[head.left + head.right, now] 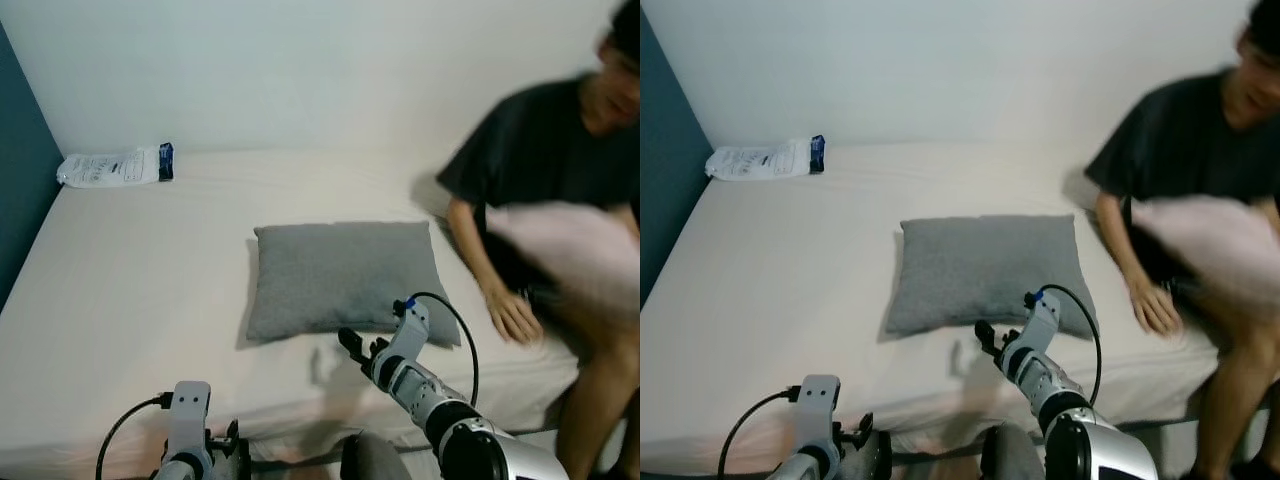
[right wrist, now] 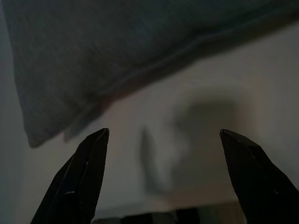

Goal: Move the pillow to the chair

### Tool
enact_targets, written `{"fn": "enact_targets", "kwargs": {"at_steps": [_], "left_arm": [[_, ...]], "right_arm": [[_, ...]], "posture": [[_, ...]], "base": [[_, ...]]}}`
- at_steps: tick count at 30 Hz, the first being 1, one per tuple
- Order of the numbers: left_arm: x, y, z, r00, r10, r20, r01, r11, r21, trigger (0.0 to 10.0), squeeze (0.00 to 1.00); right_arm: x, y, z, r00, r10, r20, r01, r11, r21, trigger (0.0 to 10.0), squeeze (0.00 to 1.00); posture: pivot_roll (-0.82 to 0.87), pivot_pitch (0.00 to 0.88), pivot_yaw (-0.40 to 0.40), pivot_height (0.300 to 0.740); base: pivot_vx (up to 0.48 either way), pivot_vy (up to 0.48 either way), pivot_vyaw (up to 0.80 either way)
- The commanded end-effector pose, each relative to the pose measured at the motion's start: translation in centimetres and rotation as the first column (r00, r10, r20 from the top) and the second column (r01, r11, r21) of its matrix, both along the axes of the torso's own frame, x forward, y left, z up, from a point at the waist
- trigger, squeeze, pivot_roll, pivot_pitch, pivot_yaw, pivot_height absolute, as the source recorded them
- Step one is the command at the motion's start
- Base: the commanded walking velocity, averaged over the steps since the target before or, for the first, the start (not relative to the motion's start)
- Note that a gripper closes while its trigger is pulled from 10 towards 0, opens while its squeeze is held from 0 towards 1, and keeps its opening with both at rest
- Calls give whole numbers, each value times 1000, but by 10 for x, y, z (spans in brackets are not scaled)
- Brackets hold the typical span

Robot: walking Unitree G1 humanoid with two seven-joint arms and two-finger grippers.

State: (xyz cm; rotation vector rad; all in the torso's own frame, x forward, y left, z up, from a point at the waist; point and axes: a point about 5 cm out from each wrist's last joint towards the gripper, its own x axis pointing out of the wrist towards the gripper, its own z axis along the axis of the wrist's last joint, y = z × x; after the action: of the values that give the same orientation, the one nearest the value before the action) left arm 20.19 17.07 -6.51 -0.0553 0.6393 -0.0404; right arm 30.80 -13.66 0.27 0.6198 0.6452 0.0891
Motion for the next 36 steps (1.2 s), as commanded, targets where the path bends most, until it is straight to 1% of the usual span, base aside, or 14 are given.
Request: {"fn": "enact_targets", "kwargs": {"at_steps": [1, 4, 5, 9, 11, 12, 14, 16, 17, 21, 24, 30, 35, 36], "left_arm": [[-7, -5, -4, 999, -26, -24, 26, 1000, 2, 10000, 0], [-8, -5, -5, 999, -33, -26, 33, 999, 3, 10000, 0], [-9, -5, -5, 999, -36, -28, 36, 999, 5, 10000, 0], [-11, -4, -6, 999, -40, -28, 41, 999, 10, 10000, 0], [-15, -2, -7, 998, -55, -31, 56, 998, 21, 10000, 0], [-15, -2, -7, 998, -55, -31, 56, 998, 21, 10000, 0], [-18, 0, -8, 998, -59, -31, 60, 998, 25, 10000, 0], [-20, 1, -8, 998, -62, -30, 63, 998, 30, 10000, 0], [-21, 2, -9, 998, -64, -29, 65, 997, 33, 10000, 0], [-22, 7, -8, 999, -48, -19, 49, 998, 41, 10000, 0], [-22, 7, -8, 999, -47, -20, 48, 998, 44, 10000, 0], [-21, 2, -8, 998, -60, -17, 61, 997, 42, 10000, 0], [-18, -2, -6, 997, -74, 1, 74, 997, 37, 10000, 0], [-18, -2, -6, 997, -74, 1, 74, 997, 37, 10000, 0]], "right_arm": [[-2, -6, -2, 999, -39, -3, 39, 999, 8, 10000, 0], [1, -10, 1, 999, -45, 24, 45, 999, -16, 10000, 0], [5, -14, 5, 996, -53, 65, 55, 998, -33, 10000, 0], [11, -19, 14, 989, -75, 130, 77, 997, -6, 10000, 0], [16, -28, 21, 979, -127, 160, 124, 992, 26, 10000, 0], [16, -28, 21, 979, -127, 160, 124, 992, 26, 10000, 0], [17, -33, 22, 972, -178, 155, 170, 983, 63, 10000, 0], [18, -35, 23, 968, -197, 154, 186, 979, 81, 10000, 0], [18, -35, 24, 966, -203, 157, 191, 977, 91, 10000, 0], [17, -20, 22, 978, -120, 169, 107, 991, 79, 10000, 0], [15, -18, 19, 980, -115, 164, 103, 991, 81, 10000, 0], [14, -19, 18, 980, -118, 160, 104, 990, 91, 10000, 0], [23, -28, 32, 960, -150, 236, 128, 986, 103, 10000, 0], [23, -28, 32, 960, -150, 236, 128, 986, 103, 10000, 0]], "posture": [[83, 86, -90, 608], [85, 88, -87, 608], [90, 96, -82, 608], [99, 109, -72, 608], [108, 122, -60, 608], [108, 122, -60, 608], [112, 130, -52, 608], [112, 136, -47, 608], [112, 138, -45, 608], [109, 147, -44, 608], [105, 150, -43, 608], [94, 159, -41, 608], [95, 175, -33, 608], [95, 175, -33, 608]], "base": [[0, 0, 0], [0, 0, 0], [0, 0, 0], [0, 0, 0], [0, 0, 0], [0, 0, 0], [0, 0, 0], [0, 0, 0], [0, 0, 0], [0, 0, 0], [0, 0, 0], [0, 0, 0], [0, 0, 0], [0, 0, 0]]}}
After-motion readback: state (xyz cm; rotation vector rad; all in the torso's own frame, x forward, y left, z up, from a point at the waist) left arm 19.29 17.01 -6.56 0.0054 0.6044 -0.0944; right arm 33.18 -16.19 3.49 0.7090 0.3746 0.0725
